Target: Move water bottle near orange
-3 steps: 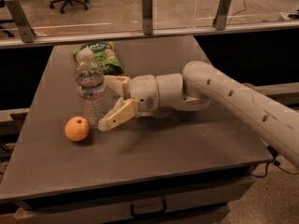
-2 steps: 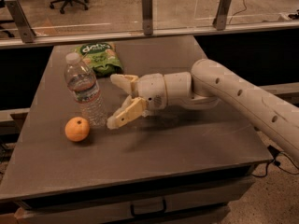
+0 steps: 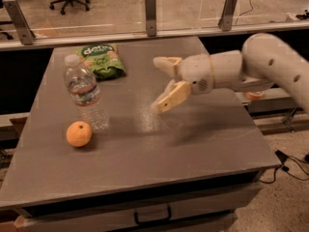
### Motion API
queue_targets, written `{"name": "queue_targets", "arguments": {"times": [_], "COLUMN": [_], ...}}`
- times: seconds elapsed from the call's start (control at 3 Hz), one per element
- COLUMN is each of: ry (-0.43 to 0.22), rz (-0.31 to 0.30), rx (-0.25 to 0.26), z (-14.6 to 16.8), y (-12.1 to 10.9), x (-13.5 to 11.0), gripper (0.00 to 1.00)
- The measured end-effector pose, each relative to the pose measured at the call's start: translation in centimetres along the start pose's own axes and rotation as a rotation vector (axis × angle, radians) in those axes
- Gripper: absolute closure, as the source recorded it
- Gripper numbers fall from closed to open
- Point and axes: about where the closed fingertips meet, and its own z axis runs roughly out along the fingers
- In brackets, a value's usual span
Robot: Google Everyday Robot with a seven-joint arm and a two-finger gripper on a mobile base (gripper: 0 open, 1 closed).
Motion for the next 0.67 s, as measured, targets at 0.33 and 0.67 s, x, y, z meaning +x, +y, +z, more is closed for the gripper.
{"name": "queue_targets", "arguments": {"times": [0.33, 0.67], "ry": [0.126, 0.139], "rz": [-0.076, -0.129], "rx": [0.16, 0.255], "z": [-9.0, -13.5], "y": [-3.1, -4.8], "x": [-3.3, -5.9], "gripper": [0.0, 0.0]}}
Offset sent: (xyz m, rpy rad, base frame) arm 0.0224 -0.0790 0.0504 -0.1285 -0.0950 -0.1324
